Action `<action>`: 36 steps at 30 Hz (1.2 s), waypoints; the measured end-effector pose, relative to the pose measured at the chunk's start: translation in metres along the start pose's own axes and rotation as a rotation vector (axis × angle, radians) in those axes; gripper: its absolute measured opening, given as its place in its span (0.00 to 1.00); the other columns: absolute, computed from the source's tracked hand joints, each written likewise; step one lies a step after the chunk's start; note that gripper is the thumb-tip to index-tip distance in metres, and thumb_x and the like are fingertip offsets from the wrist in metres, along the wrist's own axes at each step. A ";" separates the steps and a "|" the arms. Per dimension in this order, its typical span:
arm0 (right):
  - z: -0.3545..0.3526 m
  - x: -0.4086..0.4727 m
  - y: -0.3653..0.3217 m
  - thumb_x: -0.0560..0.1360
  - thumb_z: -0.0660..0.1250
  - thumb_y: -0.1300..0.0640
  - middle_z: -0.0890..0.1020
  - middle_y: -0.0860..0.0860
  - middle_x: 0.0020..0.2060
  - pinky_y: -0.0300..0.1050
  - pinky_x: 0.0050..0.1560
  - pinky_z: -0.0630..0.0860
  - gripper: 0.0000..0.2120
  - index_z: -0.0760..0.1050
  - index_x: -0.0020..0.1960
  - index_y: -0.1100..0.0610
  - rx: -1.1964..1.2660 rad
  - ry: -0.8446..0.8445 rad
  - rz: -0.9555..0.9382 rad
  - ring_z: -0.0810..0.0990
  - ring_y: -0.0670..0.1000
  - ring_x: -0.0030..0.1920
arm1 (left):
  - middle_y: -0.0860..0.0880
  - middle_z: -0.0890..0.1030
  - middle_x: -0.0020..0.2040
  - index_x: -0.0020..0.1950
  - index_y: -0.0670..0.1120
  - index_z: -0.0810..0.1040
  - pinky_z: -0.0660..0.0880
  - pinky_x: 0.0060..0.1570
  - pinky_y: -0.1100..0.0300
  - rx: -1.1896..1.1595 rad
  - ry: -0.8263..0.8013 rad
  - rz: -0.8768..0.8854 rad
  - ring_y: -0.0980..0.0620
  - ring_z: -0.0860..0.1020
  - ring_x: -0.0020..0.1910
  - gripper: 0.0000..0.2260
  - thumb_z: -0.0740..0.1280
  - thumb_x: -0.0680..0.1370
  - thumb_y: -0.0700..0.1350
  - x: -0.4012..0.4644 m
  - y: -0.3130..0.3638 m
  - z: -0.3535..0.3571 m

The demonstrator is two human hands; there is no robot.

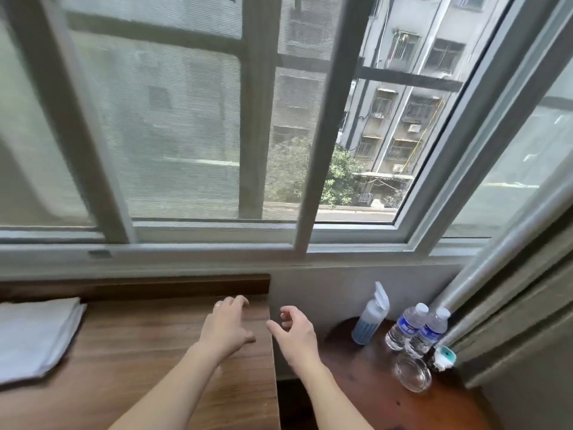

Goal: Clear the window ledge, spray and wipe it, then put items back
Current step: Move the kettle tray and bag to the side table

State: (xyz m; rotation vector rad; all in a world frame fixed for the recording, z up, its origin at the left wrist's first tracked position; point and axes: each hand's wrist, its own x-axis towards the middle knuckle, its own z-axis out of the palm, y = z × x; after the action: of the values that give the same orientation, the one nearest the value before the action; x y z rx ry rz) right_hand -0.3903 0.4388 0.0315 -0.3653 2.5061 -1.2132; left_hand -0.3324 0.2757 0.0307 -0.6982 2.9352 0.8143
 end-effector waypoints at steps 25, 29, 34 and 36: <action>0.212 -0.086 -0.171 0.76 0.71 0.46 0.78 0.47 0.63 0.44 0.63 0.73 0.24 0.72 0.69 0.52 -0.233 -0.545 -0.405 0.76 0.47 0.61 | 0.53 0.78 0.58 0.60 0.51 0.76 0.74 0.58 0.57 -0.230 0.250 -0.498 0.53 0.76 0.57 0.25 0.77 0.66 0.53 -0.180 -0.217 -0.136; 0.268 -0.125 -0.204 0.75 0.71 0.47 0.78 0.47 0.62 0.43 0.63 0.73 0.24 0.73 0.69 0.52 -0.226 -0.587 -0.409 0.77 0.47 0.61 | 0.52 0.79 0.58 0.60 0.52 0.75 0.74 0.58 0.57 -0.236 0.273 -0.535 0.51 0.75 0.58 0.24 0.74 0.65 0.55 -0.221 -0.275 -0.164; 0.341 -0.174 -0.246 0.75 0.72 0.46 0.77 0.46 0.63 0.42 0.62 0.73 0.23 0.73 0.68 0.51 -0.181 -0.612 -0.409 0.76 0.45 0.60 | 0.53 0.76 0.62 0.64 0.53 0.73 0.71 0.60 0.57 -0.196 0.324 -0.544 0.51 0.72 0.63 0.26 0.75 0.70 0.58 -0.266 -0.356 -0.206; 0.367 -0.193 -0.260 0.75 0.72 0.46 0.77 0.45 0.62 0.43 0.63 0.73 0.24 0.72 0.68 0.50 -0.169 -0.622 -0.403 0.76 0.44 0.60 | 0.53 0.76 0.62 0.64 0.52 0.73 0.71 0.60 0.58 -0.191 0.328 -0.554 0.52 0.72 0.63 0.28 0.75 0.69 0.60 -0.283 -0.388 -0.220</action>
State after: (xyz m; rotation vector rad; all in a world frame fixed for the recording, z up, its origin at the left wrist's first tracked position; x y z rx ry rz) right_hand -0.0451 0.0929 0.0595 -1.1401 2.0349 -0.8304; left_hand 0.1089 -0.0122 0.0695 -1.7018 2.6850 0.9892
